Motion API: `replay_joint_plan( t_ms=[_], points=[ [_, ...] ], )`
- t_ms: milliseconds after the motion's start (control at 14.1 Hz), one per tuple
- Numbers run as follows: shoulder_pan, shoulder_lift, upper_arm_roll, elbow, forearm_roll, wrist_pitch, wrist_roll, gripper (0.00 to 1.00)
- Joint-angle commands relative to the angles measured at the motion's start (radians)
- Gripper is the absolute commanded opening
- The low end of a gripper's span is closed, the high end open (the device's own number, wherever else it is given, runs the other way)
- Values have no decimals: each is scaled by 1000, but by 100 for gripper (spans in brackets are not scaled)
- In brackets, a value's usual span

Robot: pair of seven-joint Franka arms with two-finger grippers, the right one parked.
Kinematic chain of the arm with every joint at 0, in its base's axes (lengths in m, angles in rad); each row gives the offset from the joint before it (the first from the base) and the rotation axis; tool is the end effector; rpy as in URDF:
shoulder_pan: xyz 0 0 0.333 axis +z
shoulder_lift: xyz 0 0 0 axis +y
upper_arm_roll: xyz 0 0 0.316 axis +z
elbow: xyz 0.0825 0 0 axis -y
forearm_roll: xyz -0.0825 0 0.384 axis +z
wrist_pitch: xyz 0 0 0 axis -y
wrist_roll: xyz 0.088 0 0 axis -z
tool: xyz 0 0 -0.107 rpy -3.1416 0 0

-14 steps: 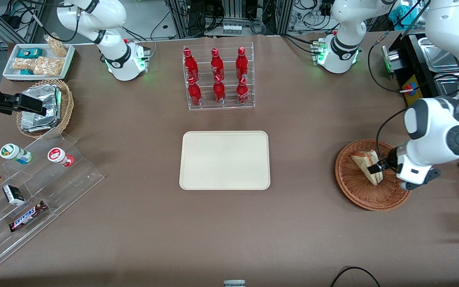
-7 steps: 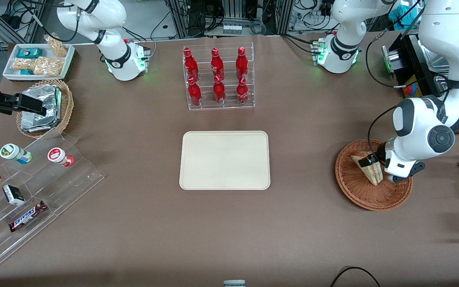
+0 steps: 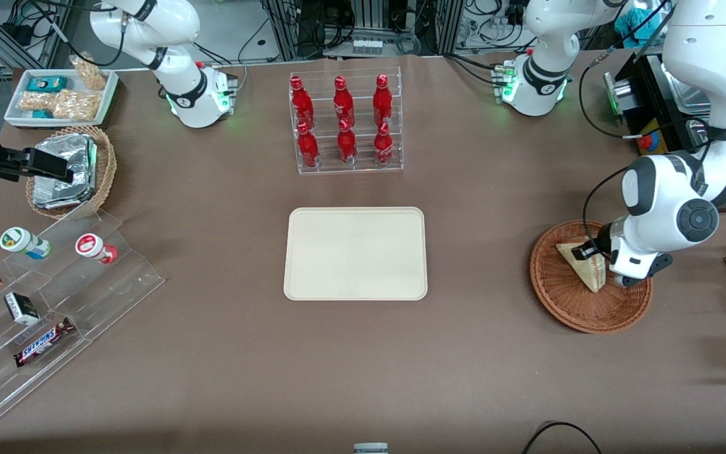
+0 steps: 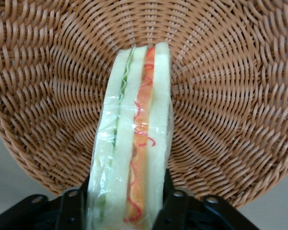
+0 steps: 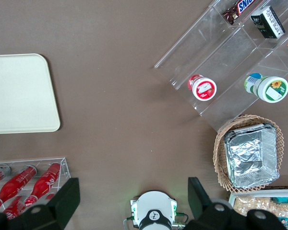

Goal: Place sandwich from basket to tray
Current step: 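Close the left gripper on the wrapped sandwich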

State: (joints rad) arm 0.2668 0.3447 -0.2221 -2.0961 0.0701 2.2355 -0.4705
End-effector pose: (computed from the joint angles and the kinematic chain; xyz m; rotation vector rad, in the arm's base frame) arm 0.5595 0.0276 0.2441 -3.0234 -0.7268 0.3058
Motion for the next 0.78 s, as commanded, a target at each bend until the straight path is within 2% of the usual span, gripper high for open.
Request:
replay_joint_plan(
  t_ms=[0,213,496,709],
  points=[
    [5,8,-2,-1,16,29,-19,40],
    [2,5,-2,40,16,16,-17,27],
    [-21,-25,-19,128,13,-120,-4,23],
    [-113,-62,-28,166,13,-206,-16,23]
  ],
)
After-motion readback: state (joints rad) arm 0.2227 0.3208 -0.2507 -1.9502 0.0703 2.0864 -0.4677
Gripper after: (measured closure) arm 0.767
